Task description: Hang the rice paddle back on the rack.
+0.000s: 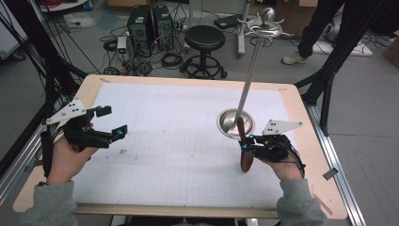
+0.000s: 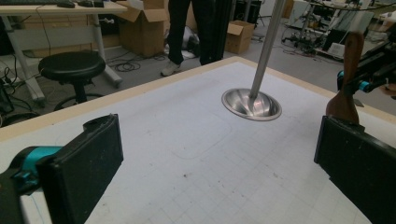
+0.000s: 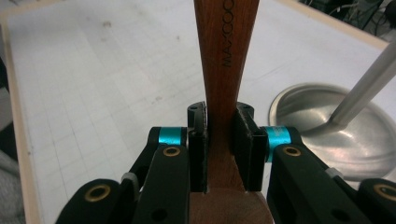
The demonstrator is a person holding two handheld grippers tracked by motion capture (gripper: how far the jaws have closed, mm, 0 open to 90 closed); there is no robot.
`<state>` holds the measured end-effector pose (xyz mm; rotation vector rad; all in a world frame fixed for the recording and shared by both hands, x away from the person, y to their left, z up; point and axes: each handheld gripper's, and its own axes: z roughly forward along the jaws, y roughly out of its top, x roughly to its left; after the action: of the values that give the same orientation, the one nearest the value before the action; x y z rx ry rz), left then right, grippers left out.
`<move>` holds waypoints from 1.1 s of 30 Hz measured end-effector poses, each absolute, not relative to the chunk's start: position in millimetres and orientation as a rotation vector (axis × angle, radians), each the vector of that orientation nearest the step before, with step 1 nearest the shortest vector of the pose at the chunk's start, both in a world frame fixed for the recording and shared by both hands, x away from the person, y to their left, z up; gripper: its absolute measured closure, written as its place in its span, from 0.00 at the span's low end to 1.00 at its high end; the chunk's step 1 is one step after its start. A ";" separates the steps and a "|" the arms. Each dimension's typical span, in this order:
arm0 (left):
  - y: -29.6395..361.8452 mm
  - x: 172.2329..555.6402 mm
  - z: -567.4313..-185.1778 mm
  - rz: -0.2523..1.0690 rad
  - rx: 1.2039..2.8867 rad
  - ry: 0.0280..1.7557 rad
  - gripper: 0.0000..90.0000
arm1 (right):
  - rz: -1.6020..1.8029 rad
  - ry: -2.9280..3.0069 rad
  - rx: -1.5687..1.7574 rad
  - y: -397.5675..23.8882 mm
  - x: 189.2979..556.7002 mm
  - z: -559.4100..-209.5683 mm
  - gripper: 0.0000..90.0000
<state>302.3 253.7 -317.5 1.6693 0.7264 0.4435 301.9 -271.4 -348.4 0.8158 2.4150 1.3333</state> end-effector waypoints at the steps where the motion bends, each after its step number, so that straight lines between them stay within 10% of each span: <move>1: 254.2 301.9 -316.8 0.446 1.667 0.724 0.02 | 1.352 2.406 0.817 -274.0 302.2 -346.5 0.85; 33: 252.6 302.0 -321.1 0.438 1.671 0.736 0.02 | 1.562 2.263 0.808 -317.1 331.5 -284.2 0.85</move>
<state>302.0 252.6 -321.1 1.6709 0.7359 0.4382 331.5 -317.1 -284.2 0.8078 2.2626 1.5615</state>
